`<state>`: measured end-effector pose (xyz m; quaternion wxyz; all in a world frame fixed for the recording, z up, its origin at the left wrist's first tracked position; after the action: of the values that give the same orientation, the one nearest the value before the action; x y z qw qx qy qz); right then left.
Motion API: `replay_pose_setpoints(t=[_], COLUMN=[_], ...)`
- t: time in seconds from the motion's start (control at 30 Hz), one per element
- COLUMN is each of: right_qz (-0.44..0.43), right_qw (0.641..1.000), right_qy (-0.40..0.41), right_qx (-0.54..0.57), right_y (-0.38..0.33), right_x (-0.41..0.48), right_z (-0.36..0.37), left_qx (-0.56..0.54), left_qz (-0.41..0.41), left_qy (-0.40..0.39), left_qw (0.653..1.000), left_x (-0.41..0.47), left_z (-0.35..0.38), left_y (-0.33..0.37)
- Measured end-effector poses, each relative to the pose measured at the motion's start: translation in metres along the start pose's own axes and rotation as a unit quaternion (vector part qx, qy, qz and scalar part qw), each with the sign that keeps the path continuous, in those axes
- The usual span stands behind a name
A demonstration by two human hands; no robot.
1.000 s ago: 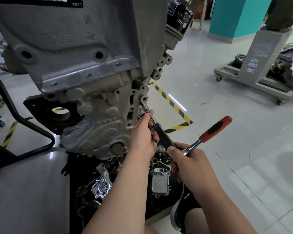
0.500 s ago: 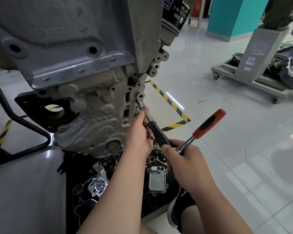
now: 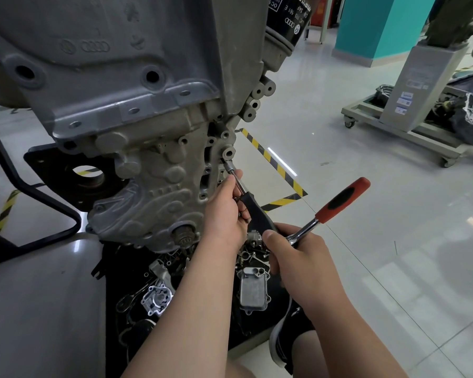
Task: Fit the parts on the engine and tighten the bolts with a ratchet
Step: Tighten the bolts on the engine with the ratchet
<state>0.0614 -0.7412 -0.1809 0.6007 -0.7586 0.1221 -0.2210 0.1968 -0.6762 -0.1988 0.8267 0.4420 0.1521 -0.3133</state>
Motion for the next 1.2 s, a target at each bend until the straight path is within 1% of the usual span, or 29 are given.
replay_pose_setpoints(t=[0.1,0.17,0.23,0.3,0.37,0.4,0.47,0.53,0.63,0.67,0.73,0.8,0.83,0.9,0.93,0.97,1.03,1.07,1.13,1.2], right_qz=[0.081,0.137,0.199,0.252,0.285,0.296,0.312,0.315,0.321,0.325,0.321,0.298,0.280,0.214,0.173,0.135,0.061,0.030,-0.019,-0.050], right_qw=[0.992,0.965,0.908,0.848,0.805,0.790,0.774,0.771,0.771,0.777,0.802,0.844,0.873,0.939,0.964,0.980,0.995,0.998,0.994,0.983], right_qy=[0.019,0.024,0.031,0.042,0.050,0.053,0.051,0.037,0.013,0.012,0.017,0.027,0.032,0.038,0.044,0.053,0.066,0.055,0.001,-0.031], right_qx=[0.099,0.221,0.367,0.464,0.518,0.534,0.549,0.553,0.549,0.539,0.503,0.445,0.398,0.266,0.197,0.136,0.033,-0.015,-0.110,-0.172], right_y=[0.004,0.006,0.009,0.011,0.010,0.009,0.007,0.004,0.001,0.001,0.005,0.010,0.013,0.014,0.012,0.010,0.005,0.002,-0.001,-0.004], right_x=[-0.001,-0.002,-0.002,-0.003,-0.006,-0.007,-0.012,-0.015,-0.019,-0.020,-0.021,-0.020,-0.020,-0.016,-0.014,-0.012,-0.009,-0.008,-0.010,-0.015], right_z=[0.003,0.010,0.020,0.027,0.032,0.035,0.039,0.042,0.047,0.048,0.048,0.045,0.043,0.034,0.028,0.023,0.012,0.009,0.010,0.014], left_qx=[0.012,0.020,0.048,0.117,0.219,0.266,0.343,0.397,0.389,0.386,0.375,0.358,0.349,0.322,0.304,0.289,0.277,0.278,0.272,0.263], left_qz=[-0.007,-0.002,0.002,0.008,0.021,0.026,0.023,0.015,-0.005,-0.014,-0.027,-0.028,-0.026,-0.029,-0.037,-0.045,-0.050,-0.051,-0.059,-0.065], left_qy=[-0.003,0.006,0.002,0.002,0.023,0.036,0.045,0.043,0.040,0.041,0.040,0.041,0.045,0.046,0.041,0.034,0.021,0.014,0.000,0.001], left_qw=[1.000,1.000,0.999,0.993,0.975,0.963,0.938,0.917,0.920,0.921,0.926,0.932,0.936,0.945,0.951,0.956,0.959,0.959,0.961,0.963], left_x=[-0.001,-0.002,-0.003,-0.006,-0.013,-0.019,-0.033,-0.047,-0.060,-0.062,-0.065,-0.064,-0.064,-0.061,-0.059,-0.059,-0.056,-0.055,-0.054,-0.053], left_z=[0.002,0.002,0.002,0.001,-0.004,-0.008,-0.014,-0.020,-0.026,-0.027,-0.028,-0.030,-0.031,-0.031,-0.030,-0.027,-0.023,-0.022,-0.021,-0.021], left_y=[0.001,0.002,0.003,0.005,0.005,0.004,-0.003,-0.013,-0.018,-0.018,-0.018,-0.022,-0.024,-0.028,-0.030,-0.030,-0.028,-0.027,-0.027,-0.027])
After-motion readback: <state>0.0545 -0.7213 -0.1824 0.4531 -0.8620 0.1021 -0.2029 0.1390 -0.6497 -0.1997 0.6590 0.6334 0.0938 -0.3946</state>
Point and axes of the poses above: each hand's wrist, its own x-axis towards the middle knuckle, its own z-axis out of the palm, y = z × x, the point moved 5 cm from there along x, towards the middle knuckle, and after that the axes turned 14 degrees about -z, right-handed, at the moved point
